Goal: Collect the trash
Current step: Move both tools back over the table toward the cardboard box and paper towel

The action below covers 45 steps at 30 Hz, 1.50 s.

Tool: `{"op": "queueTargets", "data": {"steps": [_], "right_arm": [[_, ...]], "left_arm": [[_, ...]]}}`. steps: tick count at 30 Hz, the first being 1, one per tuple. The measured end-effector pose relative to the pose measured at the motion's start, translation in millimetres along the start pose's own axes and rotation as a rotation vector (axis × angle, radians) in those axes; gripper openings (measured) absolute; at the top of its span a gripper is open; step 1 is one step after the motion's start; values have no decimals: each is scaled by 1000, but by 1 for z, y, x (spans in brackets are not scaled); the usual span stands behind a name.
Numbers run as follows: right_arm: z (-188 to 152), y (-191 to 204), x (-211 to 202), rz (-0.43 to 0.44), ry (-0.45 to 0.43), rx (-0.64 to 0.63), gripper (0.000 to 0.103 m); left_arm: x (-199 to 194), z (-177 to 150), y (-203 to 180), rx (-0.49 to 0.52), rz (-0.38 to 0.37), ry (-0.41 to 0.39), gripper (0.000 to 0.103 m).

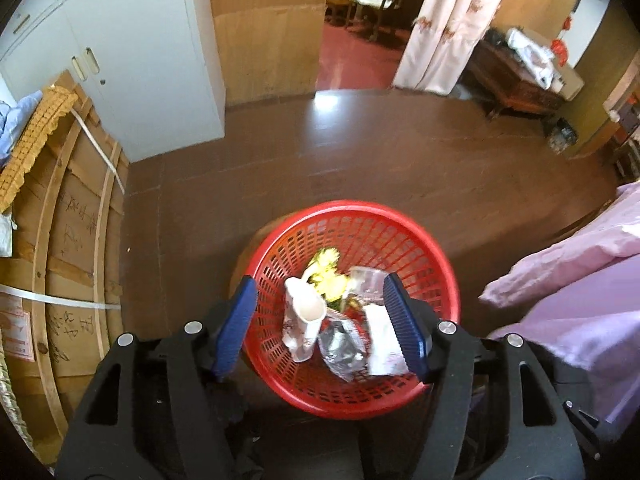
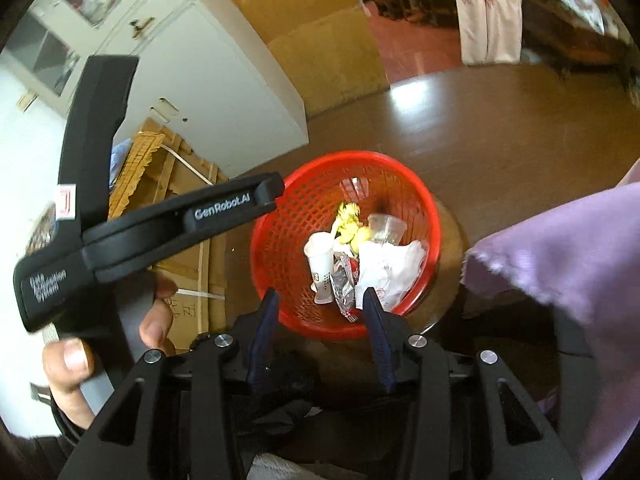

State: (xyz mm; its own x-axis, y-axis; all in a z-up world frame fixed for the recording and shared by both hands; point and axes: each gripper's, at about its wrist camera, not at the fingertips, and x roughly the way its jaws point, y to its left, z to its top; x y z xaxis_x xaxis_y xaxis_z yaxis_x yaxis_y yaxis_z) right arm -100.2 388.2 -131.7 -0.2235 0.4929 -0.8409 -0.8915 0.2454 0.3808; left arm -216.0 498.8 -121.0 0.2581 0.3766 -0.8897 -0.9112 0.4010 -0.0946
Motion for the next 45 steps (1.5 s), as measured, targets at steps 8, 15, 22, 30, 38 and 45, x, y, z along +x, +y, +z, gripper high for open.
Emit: {"op": "queueTargets", "data": {"steps": [8,15,22,30,38,45], "right_arm": [[-22,10,-99,-34,-158,-67,46],[-63,-25,-188,-157,-314,-29,51],[-122,-83,-269,-252,-431,106,58],[-193,-141,-342,-365,-530,240,64],[-252,-188,-378,-448,-572,347,66],[-297,-224,-408,-500,-601,446,68]], "left_arm": [[-78,-1,-24,69,-66,-139,72],[-129,-23,-71,185,-125,-225,81],[-168,-62,-141,363,-206,-249,81],[-207,-109,-225,556,-285,-280,83],[-219,-157,-303,720,-349,-261,84],[-235,-201,-376,848,-416,-248,84]]}}
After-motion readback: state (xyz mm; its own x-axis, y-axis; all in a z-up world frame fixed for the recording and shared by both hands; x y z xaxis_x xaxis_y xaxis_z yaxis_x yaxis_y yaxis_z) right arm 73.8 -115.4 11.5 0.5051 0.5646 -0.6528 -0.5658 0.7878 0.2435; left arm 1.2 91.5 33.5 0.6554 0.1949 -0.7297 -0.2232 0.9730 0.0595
